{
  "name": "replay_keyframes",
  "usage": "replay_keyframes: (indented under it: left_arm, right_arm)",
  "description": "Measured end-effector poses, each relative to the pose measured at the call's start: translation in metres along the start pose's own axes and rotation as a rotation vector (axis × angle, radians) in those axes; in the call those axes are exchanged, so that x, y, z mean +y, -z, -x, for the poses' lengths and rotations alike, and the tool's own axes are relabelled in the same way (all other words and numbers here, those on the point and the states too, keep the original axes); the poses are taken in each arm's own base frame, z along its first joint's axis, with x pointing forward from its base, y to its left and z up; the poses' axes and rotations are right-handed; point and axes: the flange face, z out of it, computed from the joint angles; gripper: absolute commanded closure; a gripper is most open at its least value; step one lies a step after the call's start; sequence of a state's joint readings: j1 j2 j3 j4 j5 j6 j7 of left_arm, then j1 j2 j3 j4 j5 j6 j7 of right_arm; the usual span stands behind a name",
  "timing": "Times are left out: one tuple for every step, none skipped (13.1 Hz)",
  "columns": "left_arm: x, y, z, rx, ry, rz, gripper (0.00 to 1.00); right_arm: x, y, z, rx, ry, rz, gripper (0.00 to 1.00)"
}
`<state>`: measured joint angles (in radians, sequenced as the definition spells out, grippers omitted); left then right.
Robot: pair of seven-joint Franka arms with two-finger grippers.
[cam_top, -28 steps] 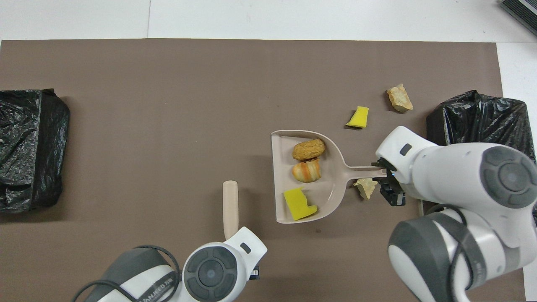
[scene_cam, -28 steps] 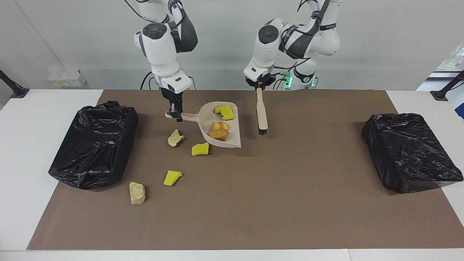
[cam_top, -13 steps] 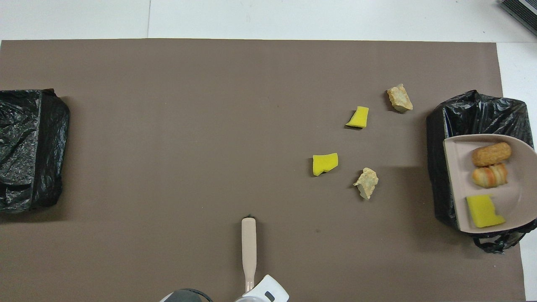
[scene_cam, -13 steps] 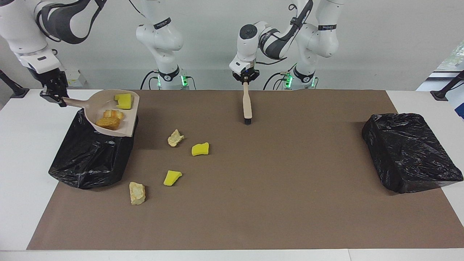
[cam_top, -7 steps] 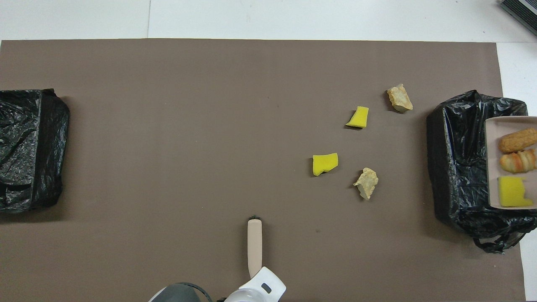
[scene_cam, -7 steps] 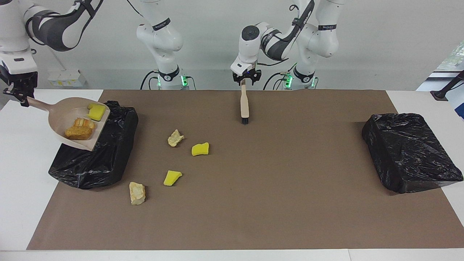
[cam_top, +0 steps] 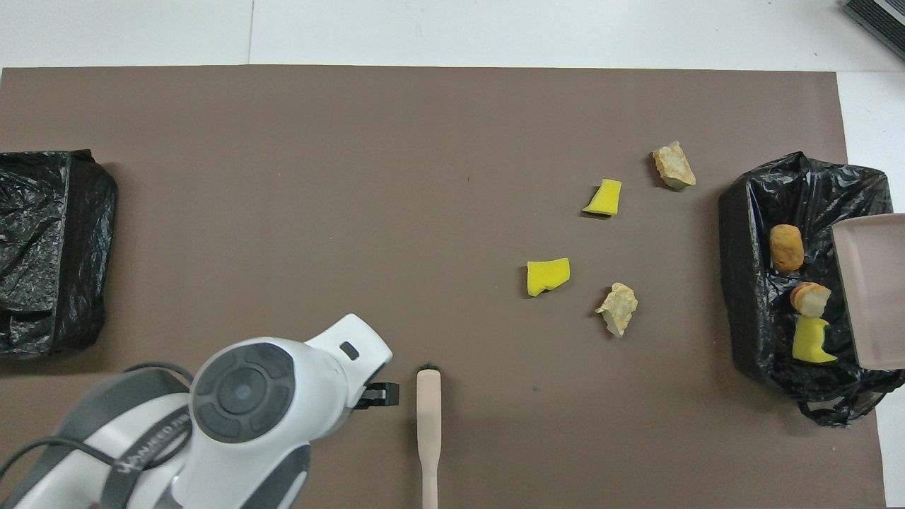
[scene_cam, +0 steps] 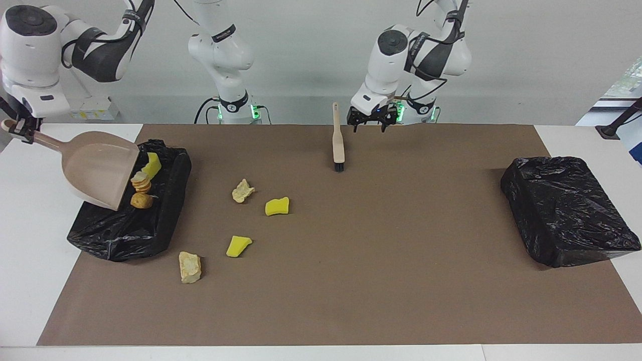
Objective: Sweep and dump trash in bin
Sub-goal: 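Tip the dustpan over the black bag with the right gripper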
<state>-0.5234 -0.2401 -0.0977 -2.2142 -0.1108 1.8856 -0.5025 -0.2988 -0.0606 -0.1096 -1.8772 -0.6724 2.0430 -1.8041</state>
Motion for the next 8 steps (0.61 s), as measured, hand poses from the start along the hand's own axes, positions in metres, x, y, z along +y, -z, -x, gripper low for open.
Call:
replay_keyframes:
  left_arm:
    - [-0.022,0.020,-0.014,0.007,-0.025,0.003,0.00]
    - [-0.042,0.037,-0.025,0.015,-0.044,0.010,0.00]
    - [-0.062,0.054,-0.035,0.028,-0.058,0.019,0.00]
    - [-0.078,0.069,-0.042,0.040,-0.067,0.026,0.00]
    - [-0.092,0.082,-0.047,0.052,-0.073,0.031,0.00]
    - [-0.106,0.097,-0.052,0.069,-0.077,0.036,0.00]
    - [-0.121,0.112,-0.056,0.086,-0.086,0.040,0.00]
    - [-0.139,0.128,-0.060,0.102,-0.096,0.043,0.00]
  right_arm:
    - [0.003,0.006,-0.004,-0.015,0.015,-0.006,1.00]
    - [0.005,0.011,-0.004,-0.019,0.015,-0.010,1.00]
    - [0.005,0.018,-0.002,-0.019,-0.009,-0.013,1.00]
    - [0.005,0.025,0.001,-0.012,-0.053,-0.013,1.00]
    - [0.006,0.032,0.001,0.014,-0.092,-0.006,1.00]
    - [0.009,0.038,-0.003,0.052,-0.127,0.011,1.00]
    - [0.013,0.043,-0.010,0.103,-0.166,0.026,1.00]
    - [0.016,0.046,-0.018,0.164,-0.207,0.033,1.00]
